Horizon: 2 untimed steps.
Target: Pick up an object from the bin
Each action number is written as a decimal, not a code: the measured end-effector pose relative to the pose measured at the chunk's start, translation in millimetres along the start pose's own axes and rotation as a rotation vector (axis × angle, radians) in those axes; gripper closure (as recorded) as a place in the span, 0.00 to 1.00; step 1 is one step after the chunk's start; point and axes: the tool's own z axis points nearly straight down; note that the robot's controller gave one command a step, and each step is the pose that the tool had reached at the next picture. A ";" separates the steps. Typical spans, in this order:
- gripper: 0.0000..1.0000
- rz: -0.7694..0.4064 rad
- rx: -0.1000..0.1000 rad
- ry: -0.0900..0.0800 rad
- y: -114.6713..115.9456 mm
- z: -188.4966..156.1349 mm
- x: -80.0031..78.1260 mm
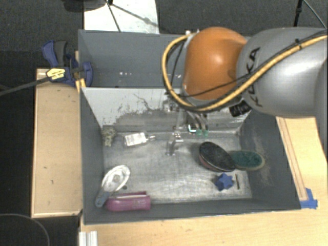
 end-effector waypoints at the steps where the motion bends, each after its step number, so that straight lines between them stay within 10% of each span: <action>1: 0.00 -0.054 0.002 0.007 -48.5 68.8 85.0; 2: 0.00 -0.178 0.004 -0.003 -144.3 106.1 78.5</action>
Offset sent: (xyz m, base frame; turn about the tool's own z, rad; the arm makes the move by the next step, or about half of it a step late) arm -0.0809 -0.0464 -0.0647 -0.0569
